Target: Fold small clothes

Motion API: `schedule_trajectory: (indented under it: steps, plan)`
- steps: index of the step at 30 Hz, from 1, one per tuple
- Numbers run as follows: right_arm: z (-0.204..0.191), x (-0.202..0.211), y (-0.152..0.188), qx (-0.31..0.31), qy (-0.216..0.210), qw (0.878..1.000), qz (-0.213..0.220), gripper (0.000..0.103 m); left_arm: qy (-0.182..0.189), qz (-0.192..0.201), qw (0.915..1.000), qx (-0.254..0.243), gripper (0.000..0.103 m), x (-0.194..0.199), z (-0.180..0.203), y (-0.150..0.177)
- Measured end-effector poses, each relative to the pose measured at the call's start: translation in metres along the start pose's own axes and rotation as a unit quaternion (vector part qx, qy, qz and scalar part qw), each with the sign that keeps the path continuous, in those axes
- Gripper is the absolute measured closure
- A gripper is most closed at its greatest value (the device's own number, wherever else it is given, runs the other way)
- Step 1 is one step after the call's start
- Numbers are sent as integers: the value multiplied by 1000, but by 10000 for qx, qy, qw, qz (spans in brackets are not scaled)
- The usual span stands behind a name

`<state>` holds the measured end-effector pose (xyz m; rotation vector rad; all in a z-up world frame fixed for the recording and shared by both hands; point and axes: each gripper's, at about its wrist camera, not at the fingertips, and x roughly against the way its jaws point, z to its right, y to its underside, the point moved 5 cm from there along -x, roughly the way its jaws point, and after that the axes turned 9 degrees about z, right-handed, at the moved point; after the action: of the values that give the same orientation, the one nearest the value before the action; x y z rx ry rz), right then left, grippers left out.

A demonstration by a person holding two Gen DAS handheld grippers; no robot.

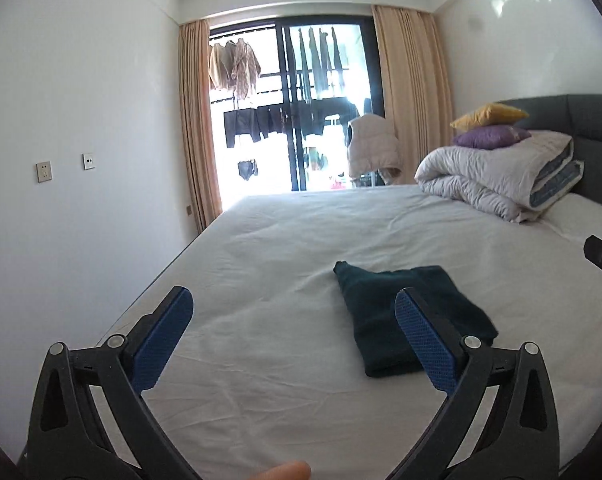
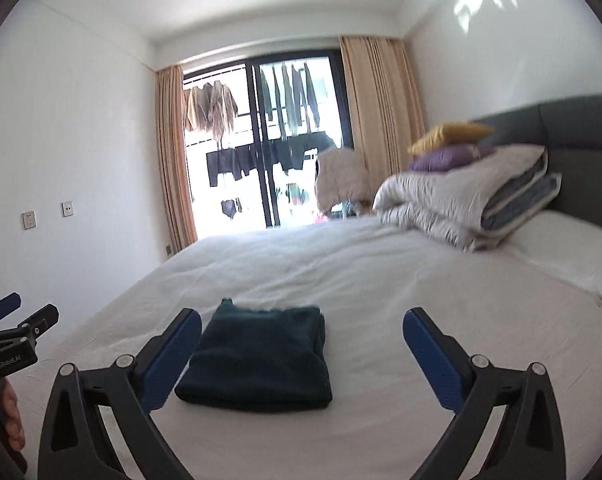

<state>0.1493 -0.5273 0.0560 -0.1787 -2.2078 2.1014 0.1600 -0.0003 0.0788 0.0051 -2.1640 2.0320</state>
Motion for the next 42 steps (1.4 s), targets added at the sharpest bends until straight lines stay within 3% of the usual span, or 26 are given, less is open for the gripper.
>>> schedule_trajectory:
  steps: [3,6,10,15,25,42]
  plan:
    - [-24,24,-24,45,-203,9996,167,0,-38,-91,9999,-89,0,38,-8,-14]
    - [-35,42,-34,41,-389,9992,15,0,-198,-282,9992,-191,0,73,-16,-16]
    - [-35,56,-27,-72,-271,9988,-405,0,-90,-597,9981,75,0,112,-29,-10]
    - [-31,71,-5,-120,-171,9965,-804,0,39,-1169,9923,414,0,132,-29,12]
    - [-47,87,39,-1,-159,9893,-1448,0,190,-1966,9784,612,0,128,-24,76]
    - [-88,91,98,2,-443,9737,-2235,0,-46,-2417,9678,697,0,104,-46,136]
